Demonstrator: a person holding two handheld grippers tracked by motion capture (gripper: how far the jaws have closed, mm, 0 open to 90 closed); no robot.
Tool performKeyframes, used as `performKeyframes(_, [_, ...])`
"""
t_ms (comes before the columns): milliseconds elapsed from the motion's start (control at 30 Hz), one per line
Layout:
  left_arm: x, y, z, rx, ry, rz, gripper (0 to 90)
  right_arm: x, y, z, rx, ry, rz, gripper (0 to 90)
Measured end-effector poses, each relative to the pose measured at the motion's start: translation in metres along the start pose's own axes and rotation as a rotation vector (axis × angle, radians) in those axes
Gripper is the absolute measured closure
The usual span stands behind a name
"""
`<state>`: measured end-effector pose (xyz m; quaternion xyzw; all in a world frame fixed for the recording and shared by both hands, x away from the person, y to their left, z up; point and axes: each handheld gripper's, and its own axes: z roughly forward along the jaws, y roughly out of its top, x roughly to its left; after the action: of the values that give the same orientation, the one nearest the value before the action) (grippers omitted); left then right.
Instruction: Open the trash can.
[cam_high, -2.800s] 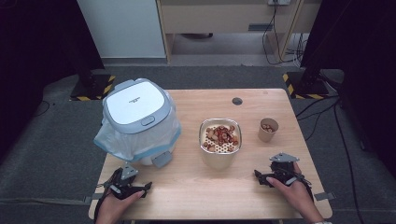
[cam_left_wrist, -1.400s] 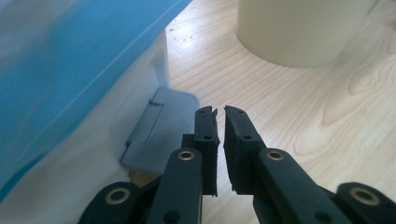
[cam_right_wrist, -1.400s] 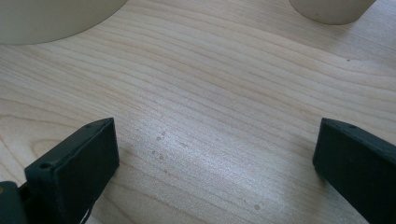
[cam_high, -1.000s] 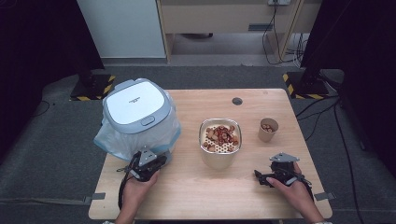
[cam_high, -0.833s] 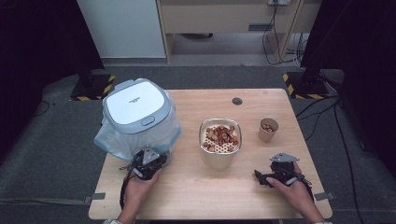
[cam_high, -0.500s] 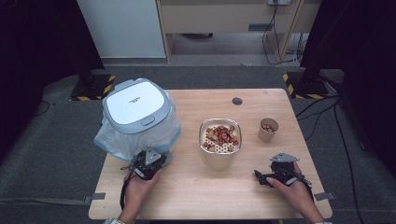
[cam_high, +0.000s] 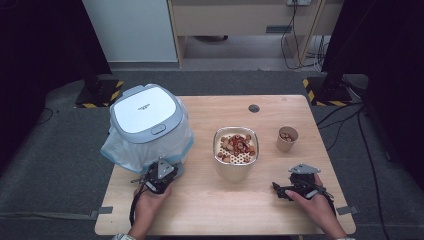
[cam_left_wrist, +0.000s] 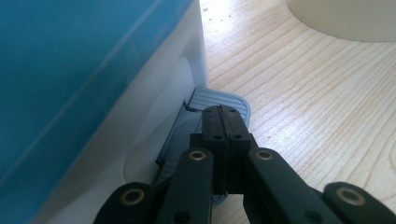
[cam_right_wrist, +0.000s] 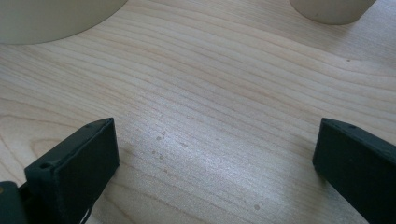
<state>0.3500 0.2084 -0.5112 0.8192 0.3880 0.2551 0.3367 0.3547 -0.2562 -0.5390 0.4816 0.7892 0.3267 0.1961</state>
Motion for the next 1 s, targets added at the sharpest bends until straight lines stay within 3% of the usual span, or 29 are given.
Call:
performKeyframes(333, [-0.0035, -0.0038, 0.0081, 0.039, 0.01, 0.026, 89.4, 0.0002, 0.0, -0.0001, 0.001, 0.0, 0.003, 0.8])
performKeyframes(600, [-0.0018, -0.0052, 0.0086, 0.034, 0.002, 0.008, 89.5, -0.0003, 0.0012, 0.0004, 0.007, 0.002, -0.003, 0.8])
performKeyframes(700, [-0.0016, -0.0053, 0.0085, 0.032, 0.001, 0.006, 89.4, -0.0021, 0.0039, 0.0007, 0.011, 0.011, -0.003, 4.7])
performKeyframes(767, [-0.0018, -0.0054, 0.0085, 0.031, 0.002, 0.007, 89.5, -0.0037, 0.0063, -0.0013, -0.008, 0.025, 0.02, 5.3])
performKeyframes(867, [-0.0016, -0.0056, 0.0085, 0.03, 0.001, 0.005, 89.4, -0.0051, 0.0088, -0.0044, -0.043, 0.001, 0.03, 5.9])
performKeyframes(1000, [-0.0018, -0.0056, 0.0085, 0.03, 0.002, 0.007, 89.4, -0.0079, 0.009, -0.0046, -0.046, -0.023, 0.042, 6.5])
